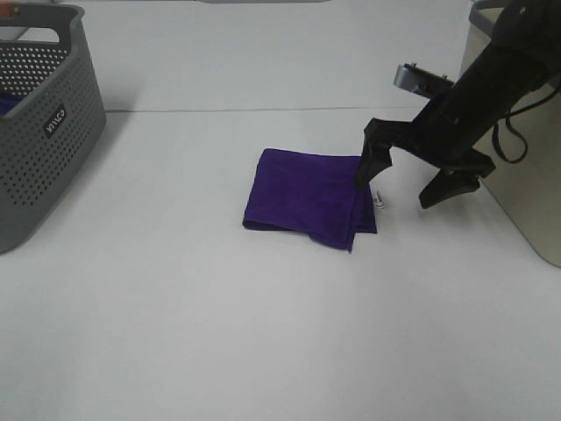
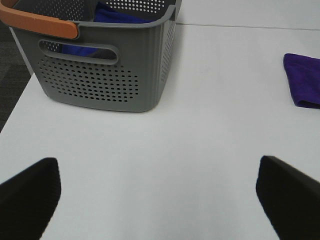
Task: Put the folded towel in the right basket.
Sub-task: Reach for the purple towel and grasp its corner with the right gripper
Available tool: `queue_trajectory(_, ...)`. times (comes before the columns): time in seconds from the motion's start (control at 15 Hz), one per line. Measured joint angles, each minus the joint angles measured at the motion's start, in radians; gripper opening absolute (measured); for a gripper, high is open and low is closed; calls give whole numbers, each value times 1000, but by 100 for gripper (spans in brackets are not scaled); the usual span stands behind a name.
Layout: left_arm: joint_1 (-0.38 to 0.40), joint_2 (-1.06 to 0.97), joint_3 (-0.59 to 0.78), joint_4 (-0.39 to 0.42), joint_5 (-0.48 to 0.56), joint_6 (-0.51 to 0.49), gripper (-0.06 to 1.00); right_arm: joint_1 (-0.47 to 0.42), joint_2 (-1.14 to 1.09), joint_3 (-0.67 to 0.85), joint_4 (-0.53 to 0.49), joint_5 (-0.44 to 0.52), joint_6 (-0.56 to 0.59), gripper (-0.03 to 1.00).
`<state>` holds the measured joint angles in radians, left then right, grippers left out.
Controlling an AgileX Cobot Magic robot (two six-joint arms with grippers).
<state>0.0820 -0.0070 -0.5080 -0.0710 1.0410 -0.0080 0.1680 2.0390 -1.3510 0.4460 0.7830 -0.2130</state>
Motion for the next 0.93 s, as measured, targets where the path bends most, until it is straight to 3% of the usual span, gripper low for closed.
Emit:
queue_trajectory(0.2, 0, 0, 0, 0, 0, 0, 99, 0, 109, -3, 4, -111, 0, 98)
queue_trajectory(0.6, 0, 0, 0, 0, 0, 0, 99, 0, 122, -4, 40, -208, -1, 97)
queue_trajectory(0.93, 0, 0, 0, 0, 0, 0, 99, 0, 176, -84, 56, -159, -5, 95)
